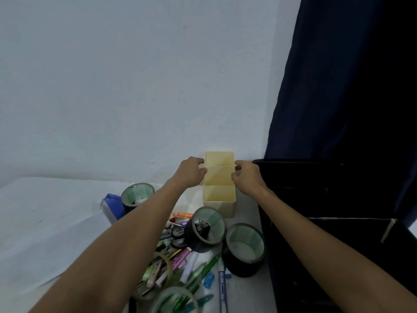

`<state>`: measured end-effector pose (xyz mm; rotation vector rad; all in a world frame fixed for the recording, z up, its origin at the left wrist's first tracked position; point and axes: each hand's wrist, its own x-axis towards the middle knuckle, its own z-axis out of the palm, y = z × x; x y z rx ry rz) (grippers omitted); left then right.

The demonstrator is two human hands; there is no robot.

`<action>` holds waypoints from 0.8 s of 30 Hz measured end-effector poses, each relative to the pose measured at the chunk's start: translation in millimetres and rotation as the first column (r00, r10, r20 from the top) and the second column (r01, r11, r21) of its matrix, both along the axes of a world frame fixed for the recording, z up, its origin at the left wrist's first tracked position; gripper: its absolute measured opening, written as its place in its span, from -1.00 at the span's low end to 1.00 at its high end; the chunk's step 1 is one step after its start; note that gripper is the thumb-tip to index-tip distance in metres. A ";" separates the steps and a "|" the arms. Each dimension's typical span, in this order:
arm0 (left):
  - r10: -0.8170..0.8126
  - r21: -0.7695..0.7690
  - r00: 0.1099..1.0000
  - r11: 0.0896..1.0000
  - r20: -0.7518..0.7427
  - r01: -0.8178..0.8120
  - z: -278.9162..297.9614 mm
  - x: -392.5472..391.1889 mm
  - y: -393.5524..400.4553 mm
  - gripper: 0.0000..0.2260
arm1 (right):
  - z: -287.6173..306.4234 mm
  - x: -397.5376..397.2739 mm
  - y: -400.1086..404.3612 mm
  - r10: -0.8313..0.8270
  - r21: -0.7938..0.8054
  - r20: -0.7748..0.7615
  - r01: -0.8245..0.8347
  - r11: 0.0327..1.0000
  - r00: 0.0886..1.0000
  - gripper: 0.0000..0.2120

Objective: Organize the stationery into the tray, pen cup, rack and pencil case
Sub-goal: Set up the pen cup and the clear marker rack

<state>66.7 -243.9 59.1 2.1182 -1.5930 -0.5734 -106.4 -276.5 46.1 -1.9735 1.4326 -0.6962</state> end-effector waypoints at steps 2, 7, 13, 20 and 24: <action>-0.035 0.020 0.999 0.999 0.016 0.035 7.6 7.4 10.2 -0.59 | 6.2 6.5 7.9 0.029 -0.091 -0.044 -0.033 0.995 0.999 -0.56; -0.041 0.018 0.987 0.999 0.156 0.039 50.2 48.3 59.0 -0.66 | 32.6 54.7 35.5 0.249 -0.239 -0.071 -0.259 0.936 0.966 -0.61; 0.140 0.188 0.942 0.961 0.306 -0.204 81.6 130.5 157.7 -0.63 | 47.4 143.0 86.9 0.620 -0.099 -0.183 -0.642 0.760 0.763 -0.66; 0.224 0.489 0.877 0.759 0.424 -0.430 25.5 183.6 261.8 0.04 | 17.7 204.7 145.4 0.768 0.251 -0.324 -0.732 0.633 0.553 -0.50; 0.292 0.281 0.820 0.838 0.492 -0.468 -7.9 188.3 280.6 0.05 | 8.3 208.8 160.6 0.767 0.293 -0.142 -0.713 0.637 0.626 -0.59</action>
